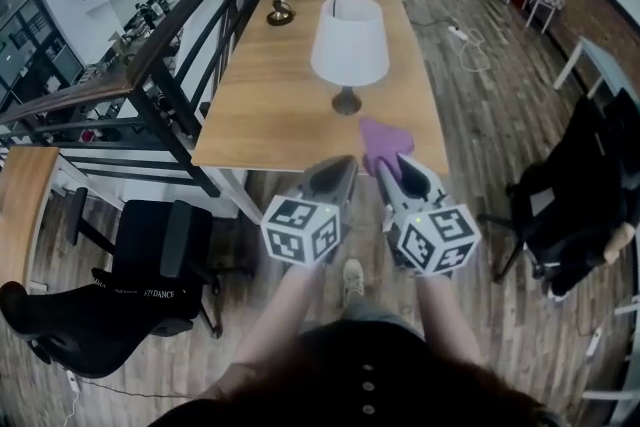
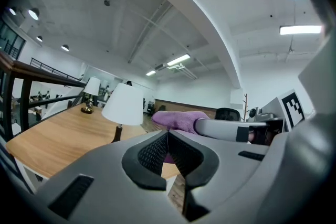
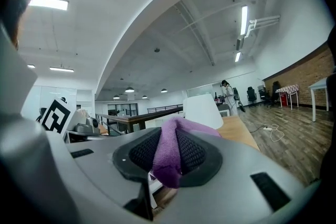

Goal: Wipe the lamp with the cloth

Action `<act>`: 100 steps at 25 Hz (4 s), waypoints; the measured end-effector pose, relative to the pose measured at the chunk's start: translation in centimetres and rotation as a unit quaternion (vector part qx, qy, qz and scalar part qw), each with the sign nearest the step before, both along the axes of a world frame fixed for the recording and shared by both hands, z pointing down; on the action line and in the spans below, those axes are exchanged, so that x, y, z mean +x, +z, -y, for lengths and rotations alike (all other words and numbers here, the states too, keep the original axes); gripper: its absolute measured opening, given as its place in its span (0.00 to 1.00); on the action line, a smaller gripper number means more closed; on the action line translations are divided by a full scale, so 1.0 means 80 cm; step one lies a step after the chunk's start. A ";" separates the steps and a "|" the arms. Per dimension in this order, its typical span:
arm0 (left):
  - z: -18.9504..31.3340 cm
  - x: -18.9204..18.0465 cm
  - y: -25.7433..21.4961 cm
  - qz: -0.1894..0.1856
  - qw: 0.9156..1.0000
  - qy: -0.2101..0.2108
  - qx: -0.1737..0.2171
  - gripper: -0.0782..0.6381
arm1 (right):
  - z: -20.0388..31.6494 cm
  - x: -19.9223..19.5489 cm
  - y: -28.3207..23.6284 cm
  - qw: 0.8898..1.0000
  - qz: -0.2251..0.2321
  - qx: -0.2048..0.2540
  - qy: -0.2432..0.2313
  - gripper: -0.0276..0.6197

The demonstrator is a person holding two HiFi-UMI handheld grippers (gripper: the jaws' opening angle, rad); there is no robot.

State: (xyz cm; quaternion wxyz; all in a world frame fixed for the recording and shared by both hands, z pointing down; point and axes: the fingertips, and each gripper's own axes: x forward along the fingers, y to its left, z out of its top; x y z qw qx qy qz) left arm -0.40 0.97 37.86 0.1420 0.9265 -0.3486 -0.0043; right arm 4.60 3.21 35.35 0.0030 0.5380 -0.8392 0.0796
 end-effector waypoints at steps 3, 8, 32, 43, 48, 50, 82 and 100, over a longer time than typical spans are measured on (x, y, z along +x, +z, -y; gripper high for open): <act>0.048 0.012 -0.010 0.000 1.000 -0.008 0.006 0.12 | 0.048 0.011 -0.012 1.000 0.002 0.008 -0.007 0.16; 0.114 0.026 -0.020 -0.002 1.000 -0.028 0.012 0.12 | 0.116 0.031 -0.020 1.000 0.002 0.014 -0.019 0.16; 0.263 0.040 -0.030 -0.016 0.998 -0.052 0.014 0.12 | 0.255 0.039 -0.064 0.995 0.007 0.079 -0.054 0.16; 0.292 0.005 -0.064 -0.038 0.998 -0.044 0.020 0.12 | 0.280 -0.001 -0.109 0.992 0.000 0.117 -0.055 0.16; 0.304 -0.013 -0.079 -0.038 0.998 -0.048 0.032 0.12 | 0.293 -0.027 -0.128 0.989 -0.009 0.133 -0.066 0.16; 0.310 -0.021 -0.086 -0.038 0.997 -0.050 0.038 0.12 | 0.299 -0.037 -0.135 0.988 -0.011 0.140 -0.070 0.16; 0.369 -0.070 -0.110 -0.031 0.995 -0.075 0.064 0.12 | 0.383 -0.096 -0.099 0.992 0.017 0.090 -0.088 0.16; 0.369 -0.078 -0.034 -0.020 0.996 -0.088 -0.003 0.12 | 0.382 -0.103 -0.029 0.996 0.022 0.026 -0.085 0.16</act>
